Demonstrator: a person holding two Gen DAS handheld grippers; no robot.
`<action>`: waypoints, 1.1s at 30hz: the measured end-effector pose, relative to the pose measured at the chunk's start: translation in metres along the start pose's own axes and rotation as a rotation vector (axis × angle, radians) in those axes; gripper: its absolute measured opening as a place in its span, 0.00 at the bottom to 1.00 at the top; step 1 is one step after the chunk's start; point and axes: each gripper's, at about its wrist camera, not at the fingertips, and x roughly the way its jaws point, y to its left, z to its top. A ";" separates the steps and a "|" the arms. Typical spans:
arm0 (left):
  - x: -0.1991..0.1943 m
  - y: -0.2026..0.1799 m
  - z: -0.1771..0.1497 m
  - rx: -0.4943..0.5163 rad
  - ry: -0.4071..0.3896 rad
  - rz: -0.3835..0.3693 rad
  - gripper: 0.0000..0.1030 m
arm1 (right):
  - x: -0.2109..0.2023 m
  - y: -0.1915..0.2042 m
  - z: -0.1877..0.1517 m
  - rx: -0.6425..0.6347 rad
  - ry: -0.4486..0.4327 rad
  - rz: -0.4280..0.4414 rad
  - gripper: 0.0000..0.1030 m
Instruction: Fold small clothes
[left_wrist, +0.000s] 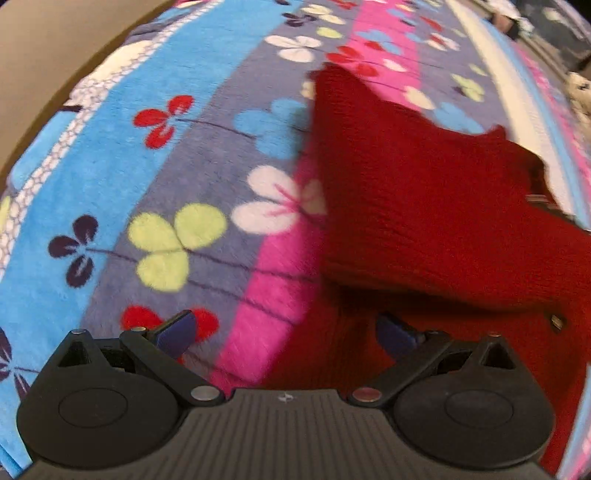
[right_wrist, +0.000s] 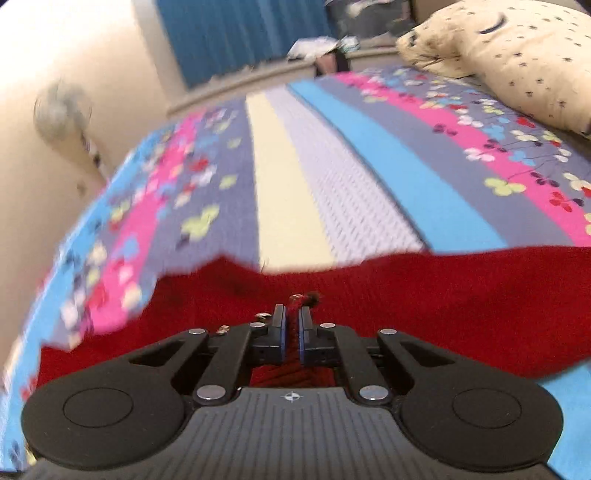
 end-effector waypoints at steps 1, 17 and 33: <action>0.003 0.001 0.003 -0.007 -0.009 0.052 0.99 | 0.003 -0.006 0.002 -0.003 -0.013 -0.030 0.06; -0.038 0.025 0.008 -0.062 -0.085 0.026 0.97 | 0.041 -0.046 -0.026 -0.071 0.112 -0.098 0.05; 0.049 -0.020 0.131 -0.026 -0.039 0.151 1.00 | 0.011 -0.041 -0.032 -0.055 0.054 -0.094 0.18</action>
